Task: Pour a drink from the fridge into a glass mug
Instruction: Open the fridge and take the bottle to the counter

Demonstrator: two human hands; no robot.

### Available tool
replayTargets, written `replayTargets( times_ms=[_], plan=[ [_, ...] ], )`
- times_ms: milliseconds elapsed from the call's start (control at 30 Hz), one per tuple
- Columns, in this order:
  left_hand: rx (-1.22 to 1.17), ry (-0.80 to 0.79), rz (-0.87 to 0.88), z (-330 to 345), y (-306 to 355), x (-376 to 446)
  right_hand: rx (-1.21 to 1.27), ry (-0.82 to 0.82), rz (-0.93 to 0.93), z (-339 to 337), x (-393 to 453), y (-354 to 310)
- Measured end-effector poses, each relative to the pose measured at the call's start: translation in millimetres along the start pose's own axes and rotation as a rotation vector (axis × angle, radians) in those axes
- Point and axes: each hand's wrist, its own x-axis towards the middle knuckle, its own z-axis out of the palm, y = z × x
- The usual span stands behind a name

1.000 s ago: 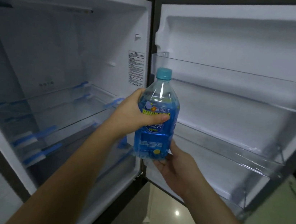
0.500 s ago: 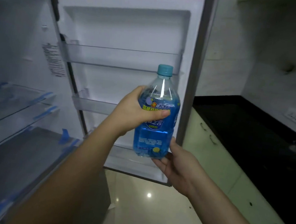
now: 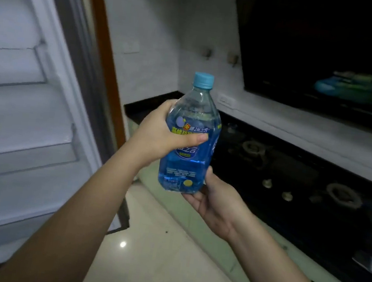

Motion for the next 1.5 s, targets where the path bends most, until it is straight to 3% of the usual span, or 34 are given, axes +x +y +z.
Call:
replayTargets(
  times_ms=[367,767,1100,1500],
  plan=[
    [-0.232,-0.466,0.095,180.9,22.6,48.3,0.063,0.388,-0.302,-120.8,-72.7,-58.4],
    [-0.392,-0.809,0.114,414.5,92.6,16.1,0.122,0.616,-0.460,-277.1,-219.9,-120.7],
    [-0.415,-0.965,0.088,550.6,131.2,-1.5,0.202,0.689,-0.547,-377.9,-292.8,-158.6],
    [-0.346,-1.103,0.081,679.2,101.6,34.1,0.208,0.786,-0.537,-497.5,-281.0,-187.6]
  ],
)
